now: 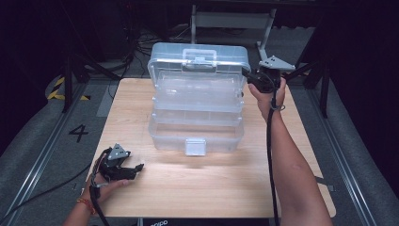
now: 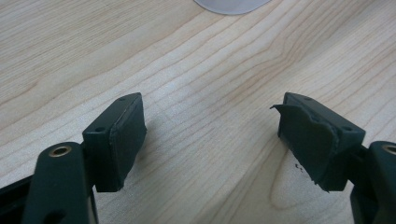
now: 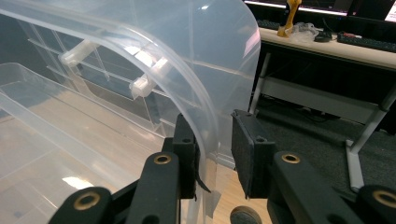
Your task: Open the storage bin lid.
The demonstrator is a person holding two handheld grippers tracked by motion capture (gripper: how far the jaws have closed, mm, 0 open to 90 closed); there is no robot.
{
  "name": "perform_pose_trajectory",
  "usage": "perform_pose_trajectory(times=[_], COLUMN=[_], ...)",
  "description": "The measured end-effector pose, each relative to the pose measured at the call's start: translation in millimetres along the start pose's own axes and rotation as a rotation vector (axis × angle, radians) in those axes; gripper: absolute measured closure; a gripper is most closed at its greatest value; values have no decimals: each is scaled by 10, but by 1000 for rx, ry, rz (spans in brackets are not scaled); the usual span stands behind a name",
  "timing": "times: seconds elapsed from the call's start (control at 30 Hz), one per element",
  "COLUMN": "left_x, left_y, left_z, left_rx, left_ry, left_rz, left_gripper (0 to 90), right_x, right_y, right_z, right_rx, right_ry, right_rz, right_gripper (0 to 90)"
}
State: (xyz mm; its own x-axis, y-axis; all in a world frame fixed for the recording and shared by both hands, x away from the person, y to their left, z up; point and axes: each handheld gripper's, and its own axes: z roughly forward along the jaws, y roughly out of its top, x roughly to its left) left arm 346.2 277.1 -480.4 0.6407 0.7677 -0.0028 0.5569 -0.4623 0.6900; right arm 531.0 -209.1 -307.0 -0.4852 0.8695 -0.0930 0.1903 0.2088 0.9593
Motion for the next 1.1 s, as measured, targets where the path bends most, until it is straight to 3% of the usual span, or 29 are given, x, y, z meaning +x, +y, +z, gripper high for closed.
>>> perform_pose_trajectory(times=[0.47,0.77,1.1], left_x=[1,-2,-4], left_y=[0,-3,-6], left_z=[1,0,5], left_rx=[-1,-2,-8], left_ry=[-1,-4,0], left_rz=[-1,-4,-6], left_gripper=[238,238,238], right_x=[-80,-108,-192], right_y=[42,93,82], right_z=[103,195,302], right_rx=[4,18,0], right_ry=[11,-9,-2], right_rz=[13,30,87], right_gripper=[727,744,781])
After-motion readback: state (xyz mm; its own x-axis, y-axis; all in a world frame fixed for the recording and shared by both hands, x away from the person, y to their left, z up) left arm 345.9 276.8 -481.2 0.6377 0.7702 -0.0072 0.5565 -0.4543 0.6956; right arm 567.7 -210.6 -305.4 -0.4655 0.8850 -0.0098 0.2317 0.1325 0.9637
